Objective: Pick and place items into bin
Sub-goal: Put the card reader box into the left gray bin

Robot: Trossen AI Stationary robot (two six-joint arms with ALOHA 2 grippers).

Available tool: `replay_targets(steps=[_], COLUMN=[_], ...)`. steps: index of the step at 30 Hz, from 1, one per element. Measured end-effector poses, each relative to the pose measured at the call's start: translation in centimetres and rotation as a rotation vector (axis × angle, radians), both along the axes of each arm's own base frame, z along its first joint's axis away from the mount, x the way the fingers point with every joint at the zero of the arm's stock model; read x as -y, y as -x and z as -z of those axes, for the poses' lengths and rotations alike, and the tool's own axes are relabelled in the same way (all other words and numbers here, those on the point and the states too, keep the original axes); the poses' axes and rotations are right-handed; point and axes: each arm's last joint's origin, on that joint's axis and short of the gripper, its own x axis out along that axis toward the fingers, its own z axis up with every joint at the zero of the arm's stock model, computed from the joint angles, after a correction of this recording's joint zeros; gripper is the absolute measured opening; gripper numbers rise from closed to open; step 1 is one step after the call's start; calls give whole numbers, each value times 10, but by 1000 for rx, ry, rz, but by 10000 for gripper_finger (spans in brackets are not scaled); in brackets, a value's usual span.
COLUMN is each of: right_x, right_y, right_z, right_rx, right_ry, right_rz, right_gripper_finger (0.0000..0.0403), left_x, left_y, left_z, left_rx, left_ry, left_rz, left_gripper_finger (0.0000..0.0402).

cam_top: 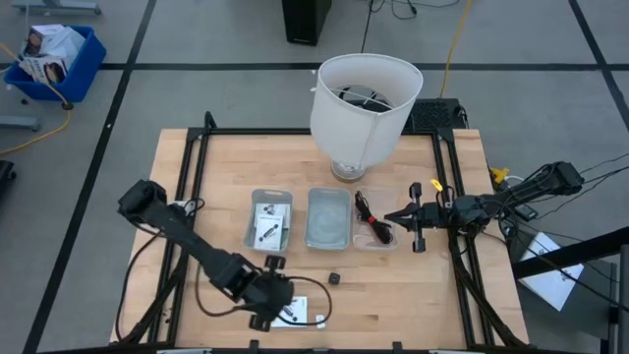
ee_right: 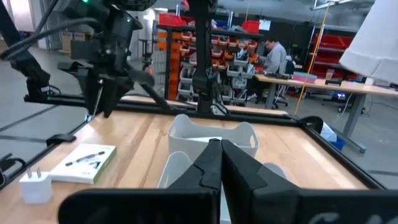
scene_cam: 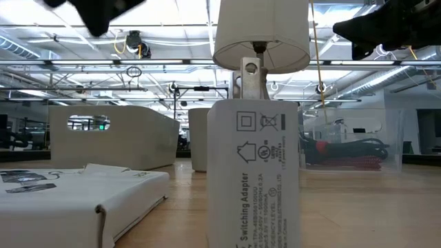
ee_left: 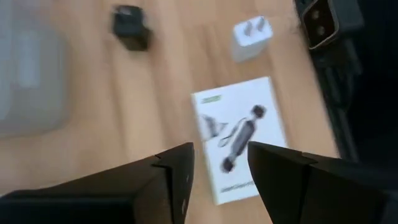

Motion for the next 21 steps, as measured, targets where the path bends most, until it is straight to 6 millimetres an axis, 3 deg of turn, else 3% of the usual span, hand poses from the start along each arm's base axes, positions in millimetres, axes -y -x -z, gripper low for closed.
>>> replay_targets(steps=[5, 11, 21], right_x=[0, 0, 0], right_y=[0, 0, 0], right_z=[-1, -1, 0], right_rx=[6, 9, 2], right_ry=[-2, -3, 3], right_rz=[0, 0, 0], right_gripper_finger=[0, 0, 0], left_x=[9, -2, -20], left_y=[-14, -30, -45], left_z=[38, 70, 73], left_rx=[-91, -163, -214], left_ry=[-2, -59, 75], left_rz=[24, 22, -3], left_gripper_finger=[157, 157, 157])
